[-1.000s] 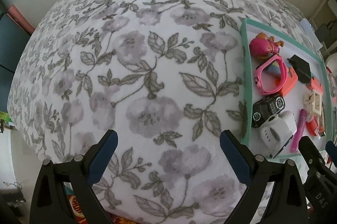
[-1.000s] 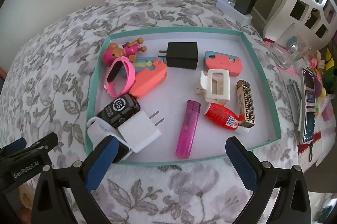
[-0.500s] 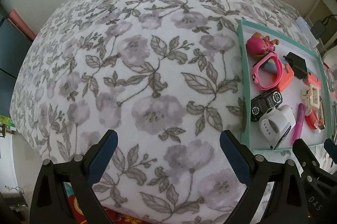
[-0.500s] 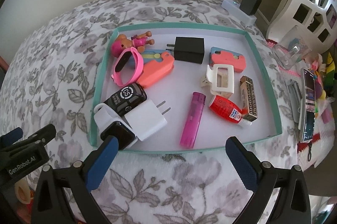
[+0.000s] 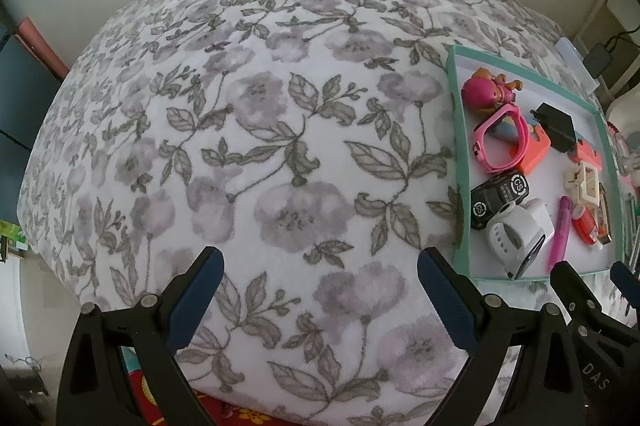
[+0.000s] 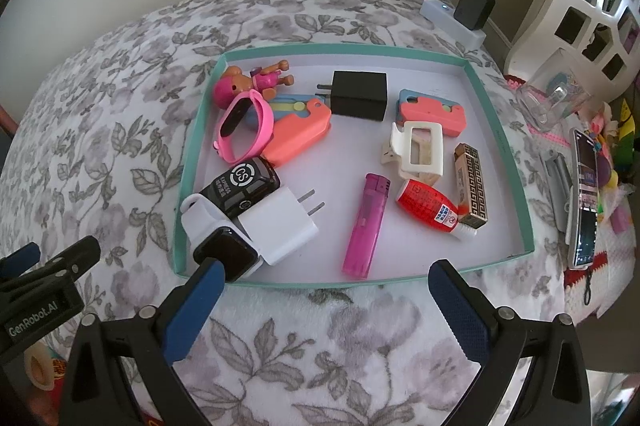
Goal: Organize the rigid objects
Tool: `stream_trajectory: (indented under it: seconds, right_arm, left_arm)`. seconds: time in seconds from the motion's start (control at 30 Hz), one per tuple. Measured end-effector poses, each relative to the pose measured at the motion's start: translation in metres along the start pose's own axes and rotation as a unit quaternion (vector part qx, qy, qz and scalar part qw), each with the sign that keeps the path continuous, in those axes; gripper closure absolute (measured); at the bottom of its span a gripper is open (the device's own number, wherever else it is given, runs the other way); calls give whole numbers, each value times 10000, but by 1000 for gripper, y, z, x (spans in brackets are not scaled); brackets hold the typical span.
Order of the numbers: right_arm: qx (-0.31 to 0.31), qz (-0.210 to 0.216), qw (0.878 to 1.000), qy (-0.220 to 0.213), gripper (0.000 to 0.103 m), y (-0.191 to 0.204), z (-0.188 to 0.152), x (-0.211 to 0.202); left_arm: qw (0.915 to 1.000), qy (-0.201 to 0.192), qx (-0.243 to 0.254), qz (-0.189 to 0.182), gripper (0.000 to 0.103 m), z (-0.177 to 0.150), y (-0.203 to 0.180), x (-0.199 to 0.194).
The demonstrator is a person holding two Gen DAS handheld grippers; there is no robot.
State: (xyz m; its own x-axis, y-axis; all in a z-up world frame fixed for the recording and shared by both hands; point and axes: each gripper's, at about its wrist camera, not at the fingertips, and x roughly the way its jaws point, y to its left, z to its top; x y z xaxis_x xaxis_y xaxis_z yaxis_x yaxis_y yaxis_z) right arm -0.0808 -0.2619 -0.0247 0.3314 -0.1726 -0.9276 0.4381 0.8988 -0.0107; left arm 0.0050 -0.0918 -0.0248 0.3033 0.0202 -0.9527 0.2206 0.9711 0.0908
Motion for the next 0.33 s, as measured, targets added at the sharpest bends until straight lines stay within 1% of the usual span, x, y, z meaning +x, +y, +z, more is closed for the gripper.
stream_trajectory:
  seconds: [0.13,0.27,0.33]
  right_arm:
    - [-20,-5,10000,-9,0,0,0,-1]
    - [-26,-8,10000,-14,0,1,1,0]
    - [-30,-10,10000,-17,0,1,1,0]
  left_arm:
    - [10000,10,-19,10,5,0,0,1]
    - [9999,-118,-3,20,5,0,2,-4]
    - [9999,-120,-13,-15,5,1,1,-4]
